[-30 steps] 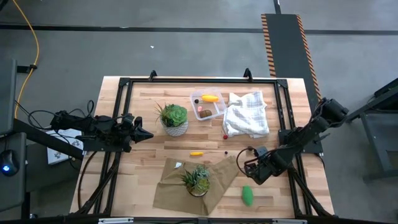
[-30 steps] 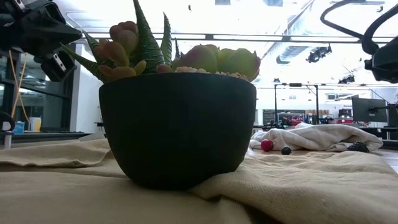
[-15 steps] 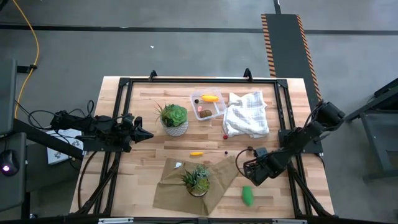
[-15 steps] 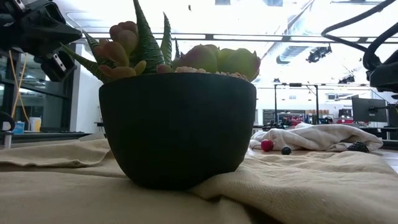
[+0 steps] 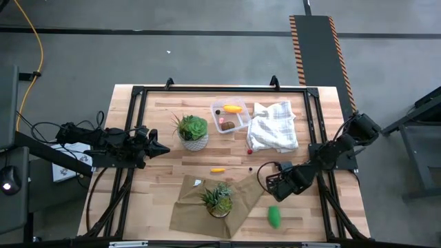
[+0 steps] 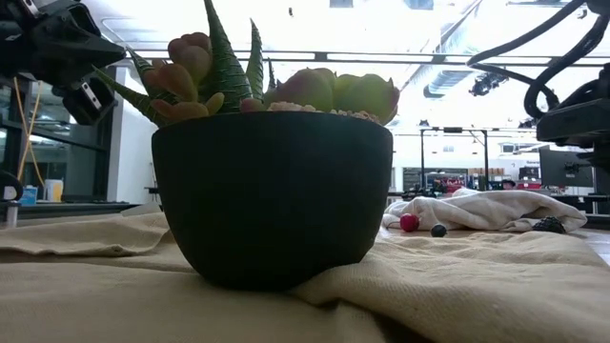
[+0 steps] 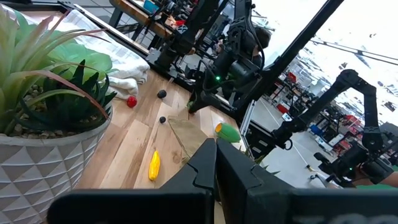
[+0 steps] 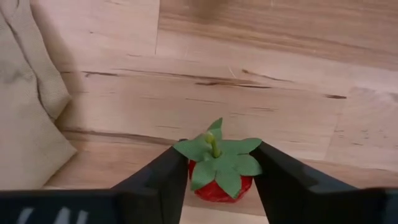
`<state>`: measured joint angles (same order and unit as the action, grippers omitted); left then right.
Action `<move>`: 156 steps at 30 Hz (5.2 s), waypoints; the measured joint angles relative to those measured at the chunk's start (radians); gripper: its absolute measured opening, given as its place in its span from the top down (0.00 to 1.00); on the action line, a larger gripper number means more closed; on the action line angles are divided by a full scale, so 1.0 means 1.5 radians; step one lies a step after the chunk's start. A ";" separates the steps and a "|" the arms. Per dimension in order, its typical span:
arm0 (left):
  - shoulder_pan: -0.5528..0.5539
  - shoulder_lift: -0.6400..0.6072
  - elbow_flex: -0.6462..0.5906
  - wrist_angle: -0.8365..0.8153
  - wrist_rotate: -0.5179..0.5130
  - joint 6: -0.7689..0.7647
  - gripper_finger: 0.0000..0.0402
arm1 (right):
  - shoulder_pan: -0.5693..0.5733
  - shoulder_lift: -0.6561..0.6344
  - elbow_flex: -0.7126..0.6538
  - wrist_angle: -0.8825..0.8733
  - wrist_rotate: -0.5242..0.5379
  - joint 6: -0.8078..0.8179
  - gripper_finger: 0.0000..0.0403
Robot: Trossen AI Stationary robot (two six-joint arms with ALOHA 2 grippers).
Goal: Pick and placing Produce into tupperware
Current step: Put the red strawberry into the transparent bin
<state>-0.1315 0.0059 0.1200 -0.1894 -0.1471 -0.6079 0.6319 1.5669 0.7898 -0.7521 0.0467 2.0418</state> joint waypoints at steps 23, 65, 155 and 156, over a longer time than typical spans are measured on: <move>0.000 0.000 0.000 0.000 0.000 0.000 1.00 | 0.000 -0.002 0.004 0.060 0.007 -0.023 0.65; 0.000 0.000 0.000 0.000 0.000 0.000 1.00 | -0.393 -0.003 0.305 0.021 0.050 -0.654 0.65; 0.000 0.000 0.000 0.000 0.000 0.000 1.00 | -0.729 0.266 0.519 -0.010 -0.139 -1.228 0.59; 0.000 0.000 0.000 0.000 0.000 0.000 1.00 | -0.729 0.266 0.519 -0.010 -0.139 -1.227 0.58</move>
<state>-0.1318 0.0059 0.1200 -0.1894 -0.1472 -0.6079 -0.4622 1.9656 1.5677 -0.7673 -0.1620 0.2009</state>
